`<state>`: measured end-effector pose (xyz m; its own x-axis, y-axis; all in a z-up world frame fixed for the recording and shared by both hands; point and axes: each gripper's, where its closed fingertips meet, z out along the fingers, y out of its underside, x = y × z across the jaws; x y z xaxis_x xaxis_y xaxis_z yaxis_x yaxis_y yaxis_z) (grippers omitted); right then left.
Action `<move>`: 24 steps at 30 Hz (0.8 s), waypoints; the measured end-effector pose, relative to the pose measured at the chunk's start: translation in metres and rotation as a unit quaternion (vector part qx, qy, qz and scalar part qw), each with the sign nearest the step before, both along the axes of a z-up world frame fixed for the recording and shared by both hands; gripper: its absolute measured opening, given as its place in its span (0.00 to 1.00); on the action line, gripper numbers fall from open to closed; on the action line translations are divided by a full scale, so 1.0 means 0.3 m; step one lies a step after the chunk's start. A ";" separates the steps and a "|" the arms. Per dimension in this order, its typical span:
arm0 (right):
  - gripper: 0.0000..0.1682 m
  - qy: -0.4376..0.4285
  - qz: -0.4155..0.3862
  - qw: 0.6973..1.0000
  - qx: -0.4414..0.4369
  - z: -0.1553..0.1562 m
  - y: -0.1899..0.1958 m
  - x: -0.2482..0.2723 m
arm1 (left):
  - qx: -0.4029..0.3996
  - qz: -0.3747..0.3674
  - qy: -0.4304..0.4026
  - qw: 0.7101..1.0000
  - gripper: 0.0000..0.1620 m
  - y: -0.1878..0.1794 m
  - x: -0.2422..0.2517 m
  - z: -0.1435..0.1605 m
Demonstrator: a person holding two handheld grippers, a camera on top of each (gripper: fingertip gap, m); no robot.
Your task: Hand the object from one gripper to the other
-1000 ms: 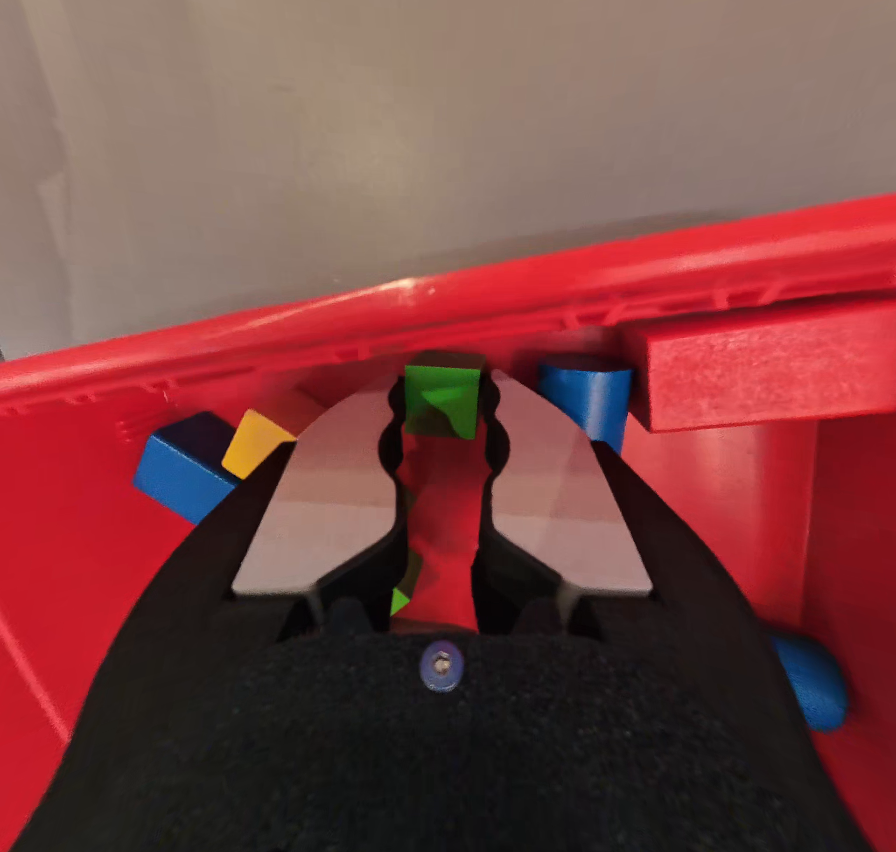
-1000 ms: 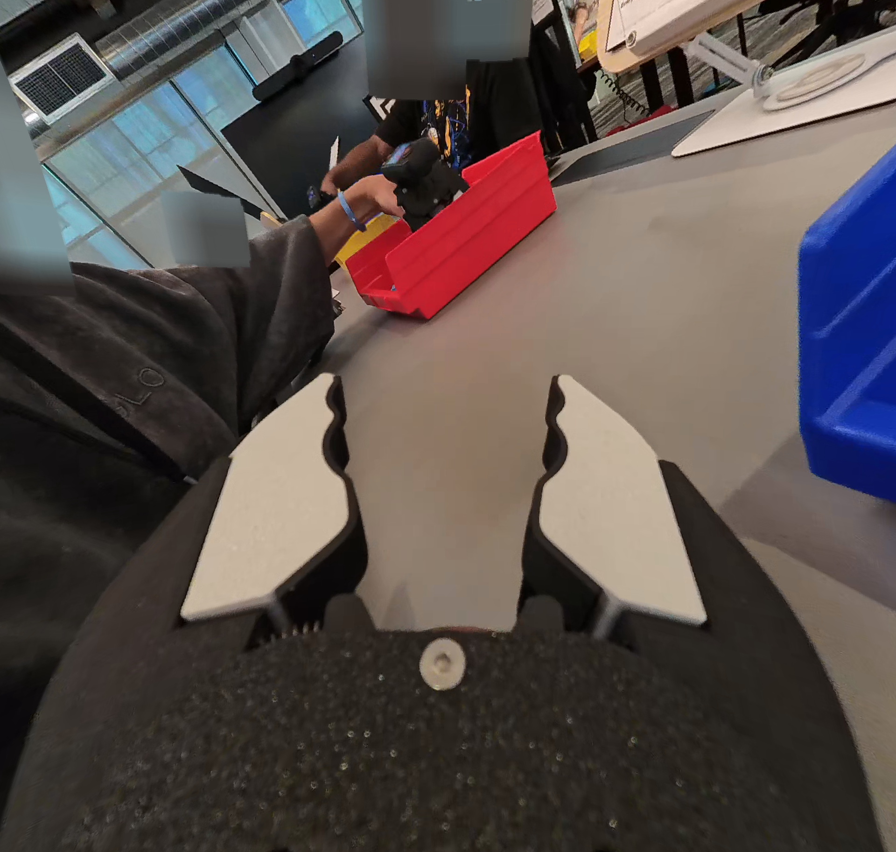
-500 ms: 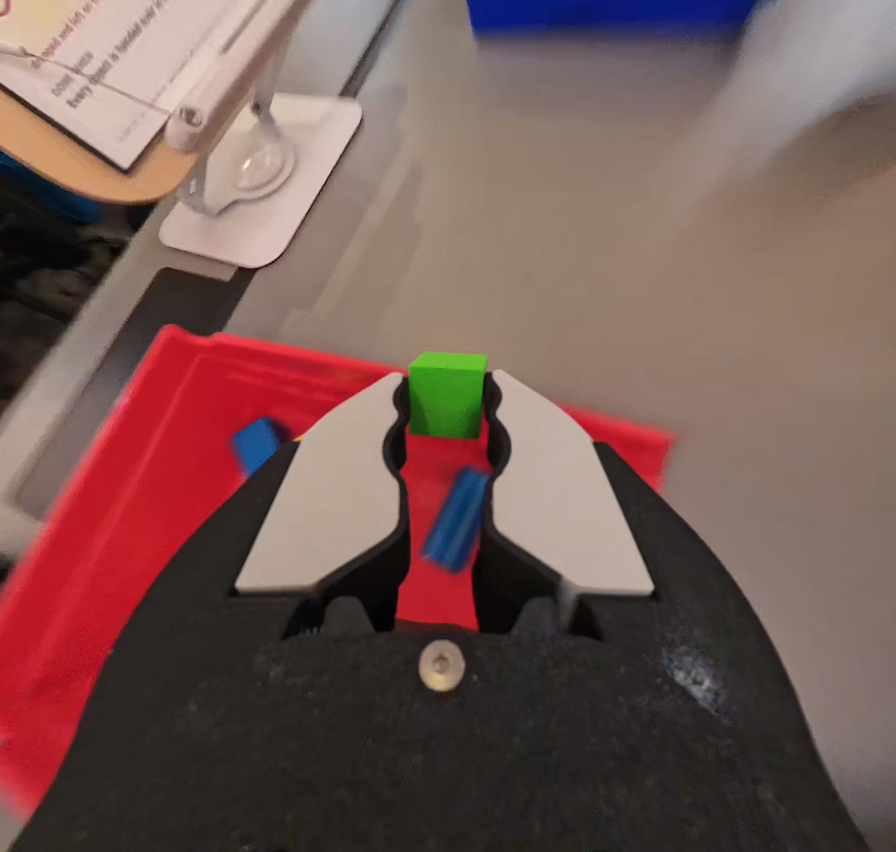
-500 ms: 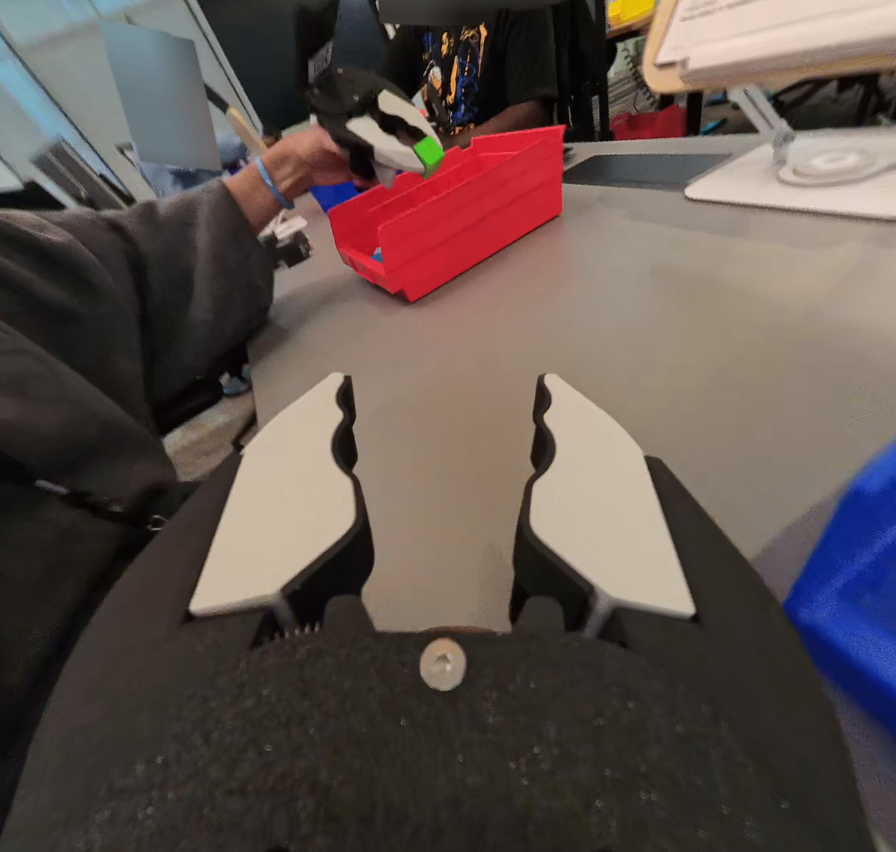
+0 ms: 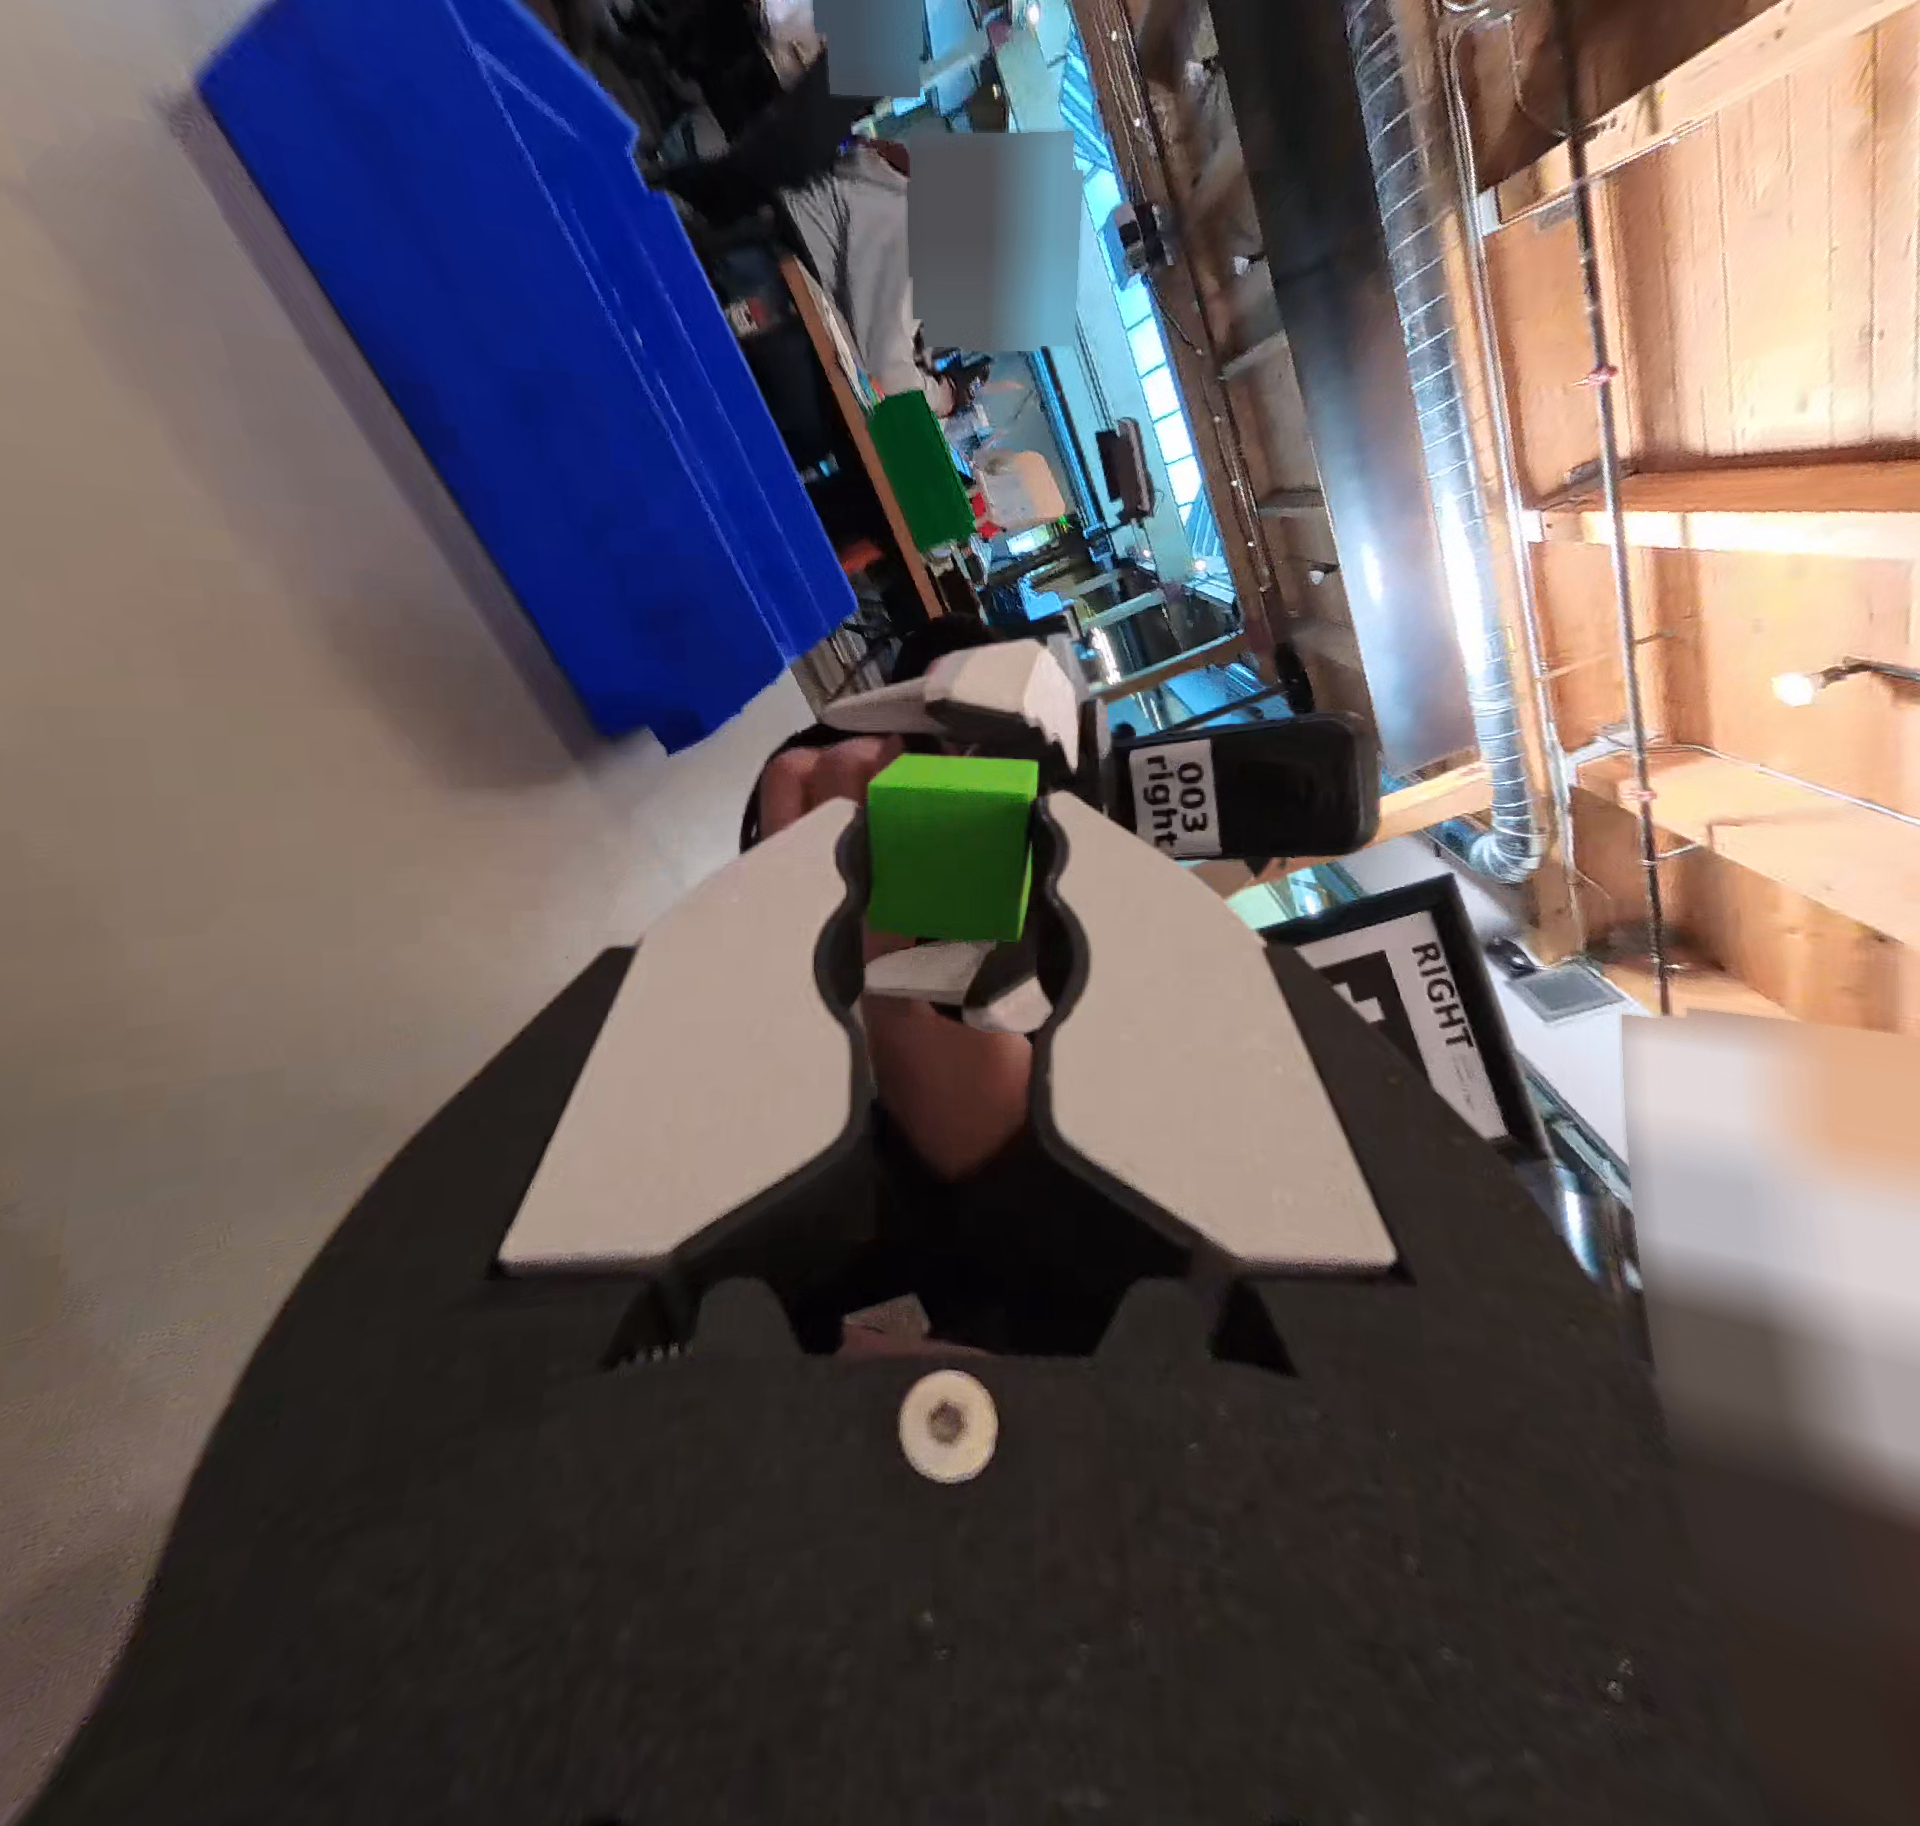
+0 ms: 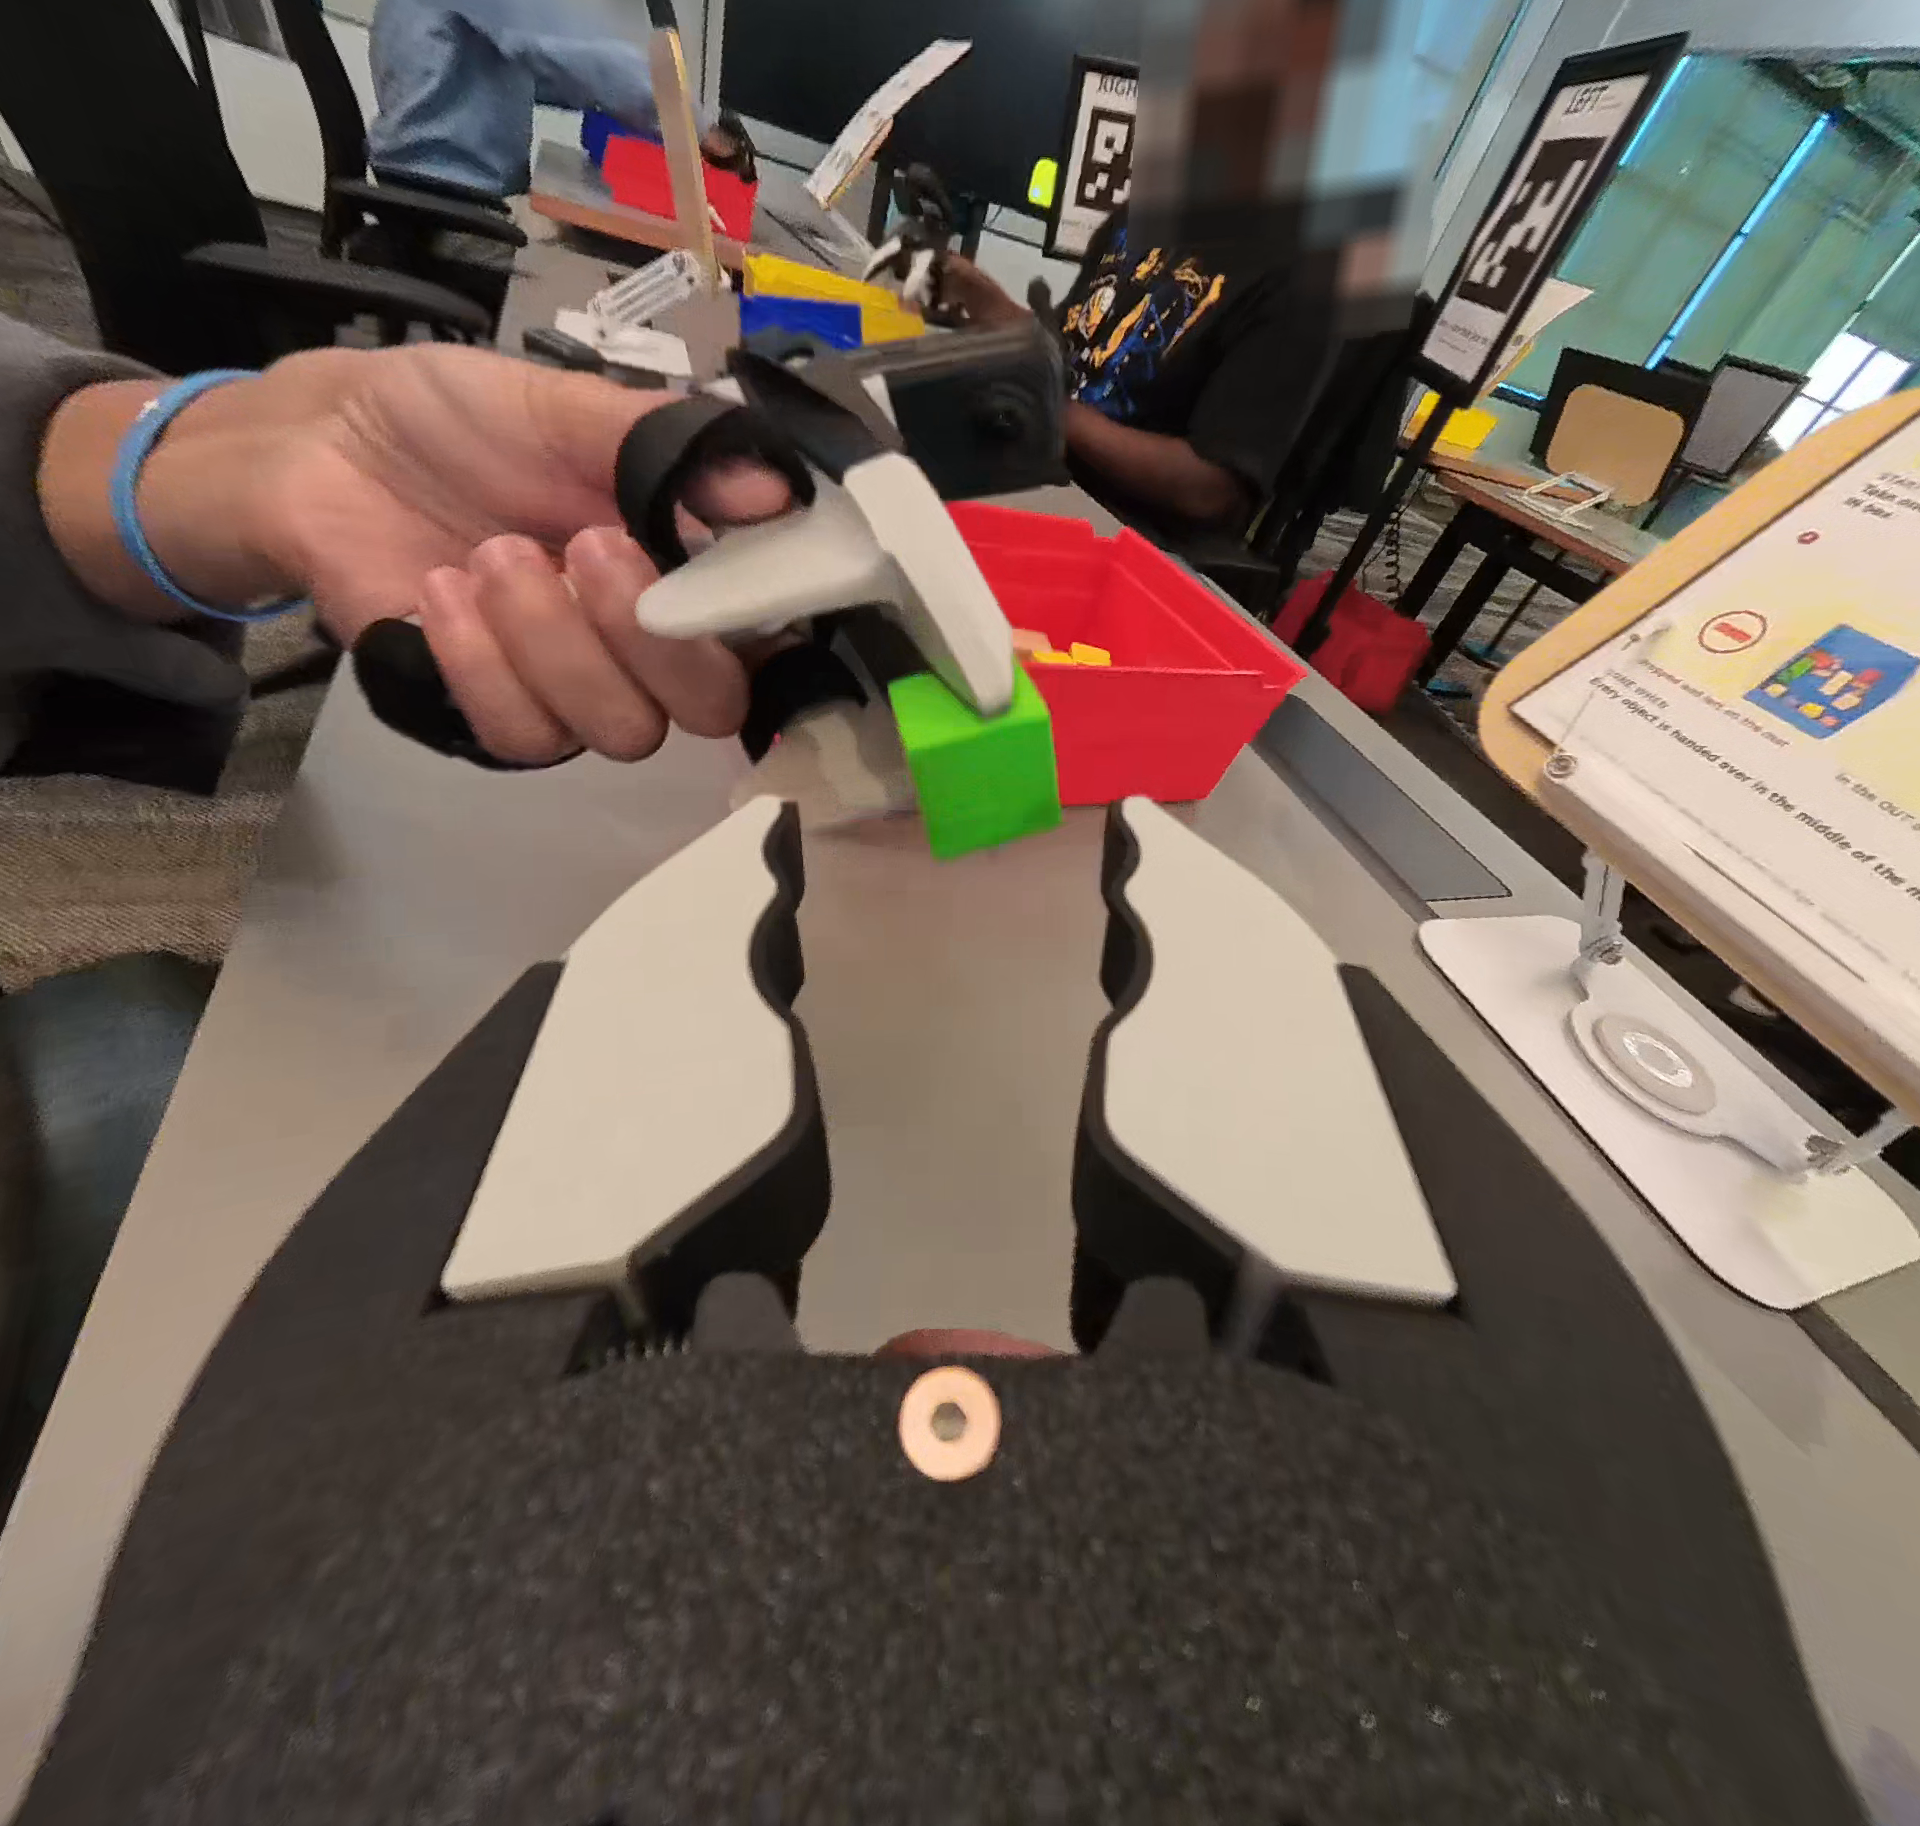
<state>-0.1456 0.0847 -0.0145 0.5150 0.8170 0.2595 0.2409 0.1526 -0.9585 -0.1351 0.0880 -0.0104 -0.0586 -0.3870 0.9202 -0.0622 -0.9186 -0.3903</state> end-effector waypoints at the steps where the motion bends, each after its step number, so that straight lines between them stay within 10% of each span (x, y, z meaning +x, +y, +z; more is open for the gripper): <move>1: 0.33 -0.003 -0.003 1.000 0.006 -0.002 -0.004 0.001 | -0.009 -0.008 -0.004 1.000 0.17 -0.016 0.018 -0.010; 12: 0.16 -0.019 0.009 1.000 0.019 -0.018 -0.071 0.044 | -0.034 -0.068 -0.057 0.996 0.31 -0.123 0.002 -0.046; 18: 0.16 -0.039 -0.128 0.991 -0.003 0.197 0.052 0.380 | -0.001 -0.053 -0.012 0.999 0.32 -0.246 -0.181 -0.204; 24: 0.16 -0.165 -0.423 0.842 -0.290 -0.015 0.195 1.063 | 0.052 -0.033 0.065 0.996 0.30 -0.295 -0.267 -0.352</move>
<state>0.1733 0.1432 -0.0191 0.9546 0.2321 0.1870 0.2966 -0.6784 -0.6722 -0.2152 -0.0004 -0.1159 0.0304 -0.4800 0.8767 -0.1783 -0.8657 -0.4678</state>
